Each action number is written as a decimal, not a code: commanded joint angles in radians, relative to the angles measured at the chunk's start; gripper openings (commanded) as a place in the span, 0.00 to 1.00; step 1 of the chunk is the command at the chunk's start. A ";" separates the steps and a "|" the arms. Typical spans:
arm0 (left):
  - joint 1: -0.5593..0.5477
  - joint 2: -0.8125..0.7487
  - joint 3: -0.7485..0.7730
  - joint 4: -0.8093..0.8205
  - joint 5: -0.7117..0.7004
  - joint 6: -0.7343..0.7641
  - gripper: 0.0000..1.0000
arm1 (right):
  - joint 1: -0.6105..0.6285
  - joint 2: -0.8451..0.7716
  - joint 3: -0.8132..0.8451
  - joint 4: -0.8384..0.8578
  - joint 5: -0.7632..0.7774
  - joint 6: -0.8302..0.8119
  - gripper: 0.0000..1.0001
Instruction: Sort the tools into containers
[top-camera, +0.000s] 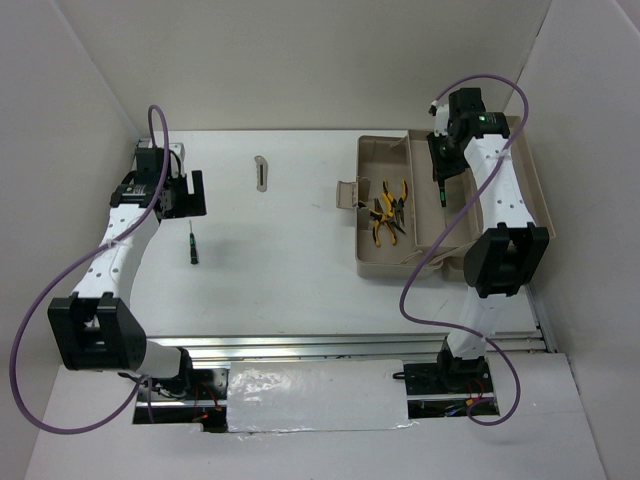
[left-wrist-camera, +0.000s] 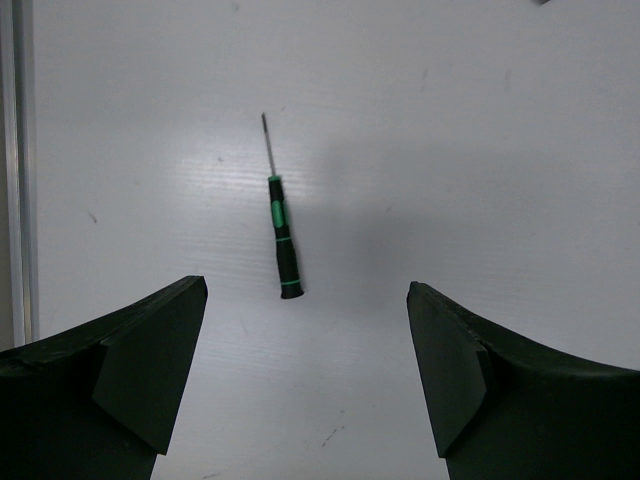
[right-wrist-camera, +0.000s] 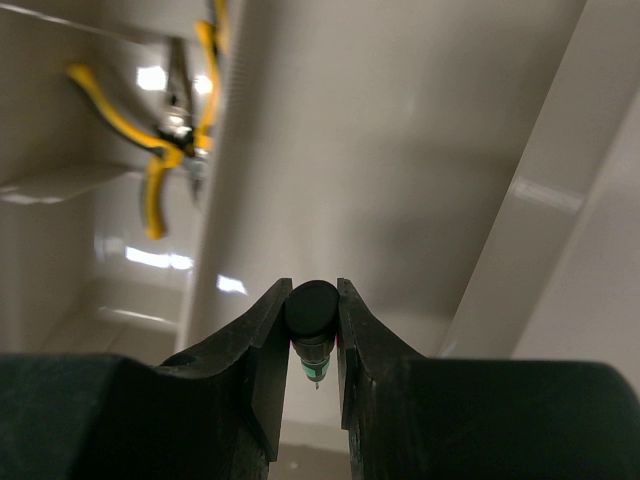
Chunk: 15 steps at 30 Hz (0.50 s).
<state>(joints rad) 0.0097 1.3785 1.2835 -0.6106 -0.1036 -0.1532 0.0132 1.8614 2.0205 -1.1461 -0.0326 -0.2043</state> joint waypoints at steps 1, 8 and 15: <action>0.059 0.045 -0.012 -0.052 -0.010 0.024 0.96 | -0.007 0.022 0.007 -0.012 0.082 -0.004 0.28; 0.191 0.218 -0.046 -0.045 0.143 0.046 0.92 | -0.006 0.105 0.041 -0.006 0.053 0.026 0.59; 0.216 0.381 0.005 -0.011 0.154 0.087 0.75 | 0.027 0.039 0.123 -0.066 -0.076 0.031 0.64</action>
<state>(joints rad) 0.2272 1.7302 1.2461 -0.6464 0.0238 -0.1005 0.0124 1.9850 2.0827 -1.1767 -0.0200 -0.1795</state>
